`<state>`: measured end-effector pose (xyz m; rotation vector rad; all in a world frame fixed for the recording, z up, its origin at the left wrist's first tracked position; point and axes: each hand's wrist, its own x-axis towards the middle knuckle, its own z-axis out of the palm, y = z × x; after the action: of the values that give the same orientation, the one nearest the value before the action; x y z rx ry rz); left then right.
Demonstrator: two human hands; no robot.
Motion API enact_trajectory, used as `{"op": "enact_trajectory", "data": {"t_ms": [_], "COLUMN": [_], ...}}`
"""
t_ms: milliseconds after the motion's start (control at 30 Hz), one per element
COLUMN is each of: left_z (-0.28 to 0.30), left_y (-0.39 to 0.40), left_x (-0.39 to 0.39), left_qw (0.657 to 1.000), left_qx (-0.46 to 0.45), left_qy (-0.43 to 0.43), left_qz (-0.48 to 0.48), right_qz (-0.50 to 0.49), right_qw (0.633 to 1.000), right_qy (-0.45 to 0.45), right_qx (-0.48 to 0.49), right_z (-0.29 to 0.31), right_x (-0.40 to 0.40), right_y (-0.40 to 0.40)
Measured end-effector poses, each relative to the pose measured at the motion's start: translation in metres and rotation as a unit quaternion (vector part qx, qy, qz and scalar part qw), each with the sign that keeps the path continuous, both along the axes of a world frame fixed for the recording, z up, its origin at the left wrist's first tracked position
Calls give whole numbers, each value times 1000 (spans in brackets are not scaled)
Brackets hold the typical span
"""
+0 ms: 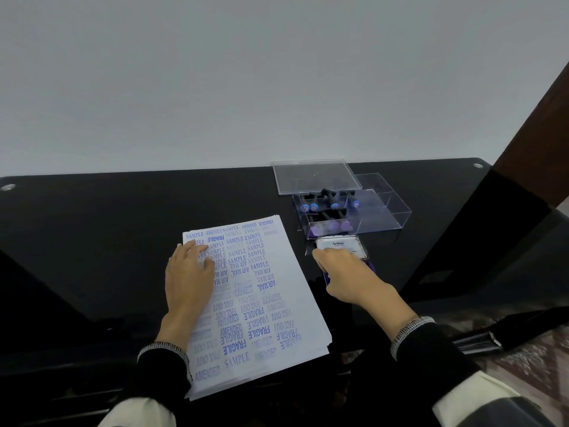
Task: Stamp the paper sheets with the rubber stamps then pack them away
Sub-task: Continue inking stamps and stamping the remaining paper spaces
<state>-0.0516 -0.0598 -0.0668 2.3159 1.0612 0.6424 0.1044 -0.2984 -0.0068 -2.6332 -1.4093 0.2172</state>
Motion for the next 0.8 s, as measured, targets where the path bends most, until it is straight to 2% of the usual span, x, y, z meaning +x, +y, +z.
{"op": "enact_trajectory", "data": {"t_ms": [167, 267, 567, 800], "left_z": [-2, -2, -8, -9], "left_y": [1, 1, 4, 3], "left_x": [-1, 0, 2, 2], "left_qw": [1000, 1000, 1000, 999], "left_qx": [8, 15, 25, 34], "left_qy": [5, 6, 10, 5], "left_qz": [-6, -6, -8, -8], "right_qz": [-79, -97, -53, -87], "right_qw": [978, 965, 992, 978], "right_qy": [172, 217, 110, 174], "right_qx": [91, 113, 38, 78], "right_z": [-6, -4, -1, -4], "right_x": [13, 14, 6, 9], "right_y": [-14, -19, -7, -13]}}
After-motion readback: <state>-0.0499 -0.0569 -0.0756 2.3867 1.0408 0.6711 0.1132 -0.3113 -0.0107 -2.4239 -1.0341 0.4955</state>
